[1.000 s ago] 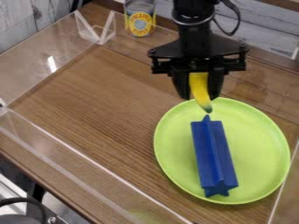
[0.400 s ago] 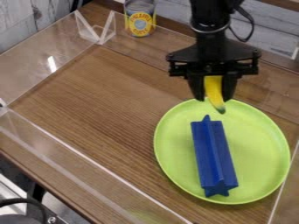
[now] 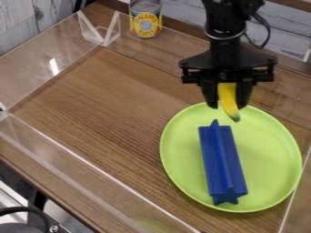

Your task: Put the banana in the green plate

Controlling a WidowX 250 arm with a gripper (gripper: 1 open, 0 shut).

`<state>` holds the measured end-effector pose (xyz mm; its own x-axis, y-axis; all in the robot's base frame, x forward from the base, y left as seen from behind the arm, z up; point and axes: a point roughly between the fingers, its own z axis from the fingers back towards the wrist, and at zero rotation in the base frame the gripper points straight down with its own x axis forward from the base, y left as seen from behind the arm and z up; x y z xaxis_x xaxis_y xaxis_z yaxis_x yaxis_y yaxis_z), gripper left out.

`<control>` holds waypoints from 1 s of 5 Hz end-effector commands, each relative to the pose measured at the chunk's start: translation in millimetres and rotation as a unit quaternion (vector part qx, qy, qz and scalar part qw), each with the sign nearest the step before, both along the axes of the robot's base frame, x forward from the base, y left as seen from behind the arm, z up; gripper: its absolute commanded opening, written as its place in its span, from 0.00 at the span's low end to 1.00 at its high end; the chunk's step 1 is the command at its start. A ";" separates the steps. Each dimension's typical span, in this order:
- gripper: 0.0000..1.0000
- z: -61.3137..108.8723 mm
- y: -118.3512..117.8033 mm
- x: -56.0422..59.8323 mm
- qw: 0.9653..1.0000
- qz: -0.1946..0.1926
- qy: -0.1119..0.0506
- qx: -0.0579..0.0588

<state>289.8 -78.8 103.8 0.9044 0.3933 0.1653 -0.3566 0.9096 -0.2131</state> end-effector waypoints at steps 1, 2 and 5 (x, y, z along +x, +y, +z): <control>0.00 16.6 -16.8 -11.5 1.000 -0.005 -0.024 -0.006; 0.00 15.2 -35.8 -23.2 1.000 -0.008 -0.025 -0.011; 0.00 -2.9 -57.6 -46.8 0.999 -0.007 -0.035 -0.028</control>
<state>239.2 -133.6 87.1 0.9038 0.3914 0.1730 -0.3438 0.9049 -0.2510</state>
